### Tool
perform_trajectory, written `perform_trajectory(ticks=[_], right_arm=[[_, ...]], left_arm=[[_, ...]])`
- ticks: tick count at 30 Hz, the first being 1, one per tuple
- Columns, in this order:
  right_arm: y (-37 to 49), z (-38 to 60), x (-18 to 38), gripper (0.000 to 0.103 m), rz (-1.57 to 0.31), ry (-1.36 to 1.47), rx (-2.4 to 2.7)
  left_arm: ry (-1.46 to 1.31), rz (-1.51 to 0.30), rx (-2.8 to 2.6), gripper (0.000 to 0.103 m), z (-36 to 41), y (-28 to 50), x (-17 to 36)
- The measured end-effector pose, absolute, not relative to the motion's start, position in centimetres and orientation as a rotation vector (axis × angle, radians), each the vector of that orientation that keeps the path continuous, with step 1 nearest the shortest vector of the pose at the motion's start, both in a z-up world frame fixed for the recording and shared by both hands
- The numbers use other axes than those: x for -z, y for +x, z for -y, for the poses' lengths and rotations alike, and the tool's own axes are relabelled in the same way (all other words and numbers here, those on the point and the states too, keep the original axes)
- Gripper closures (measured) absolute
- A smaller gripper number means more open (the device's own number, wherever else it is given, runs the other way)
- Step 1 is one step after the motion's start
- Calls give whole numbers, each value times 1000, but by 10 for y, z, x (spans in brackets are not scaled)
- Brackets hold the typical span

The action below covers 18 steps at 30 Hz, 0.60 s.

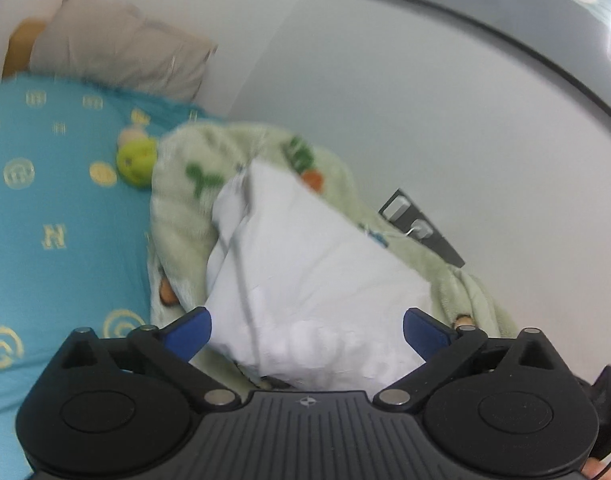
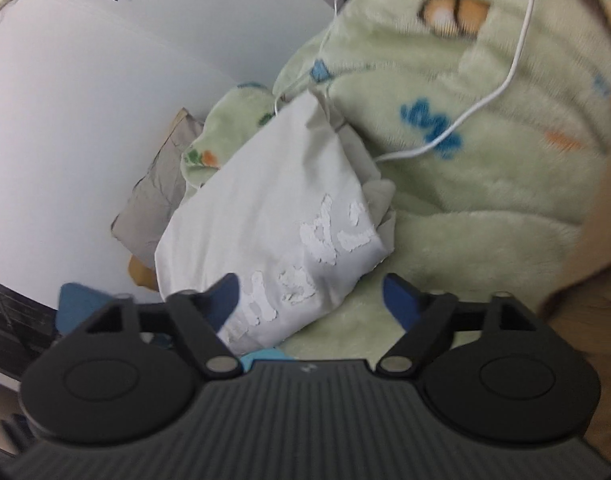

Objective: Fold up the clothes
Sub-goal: 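Open both grippers and pull back from the placed shirt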

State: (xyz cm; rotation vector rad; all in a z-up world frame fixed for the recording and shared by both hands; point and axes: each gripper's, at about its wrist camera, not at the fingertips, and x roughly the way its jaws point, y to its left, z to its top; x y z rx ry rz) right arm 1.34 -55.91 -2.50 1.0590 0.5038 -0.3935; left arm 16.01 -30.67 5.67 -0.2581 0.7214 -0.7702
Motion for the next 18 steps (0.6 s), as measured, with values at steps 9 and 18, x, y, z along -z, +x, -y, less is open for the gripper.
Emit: perform_trajectory(ticks=[9,18], right_arm=[[-36,498,-65,16,-384,670,337],[-85,420,-88,16,-259,364,319]], left_arm=[[-57,-433,768,0,276,55,-135],[15,-223,724,0,233,-35,-151]])
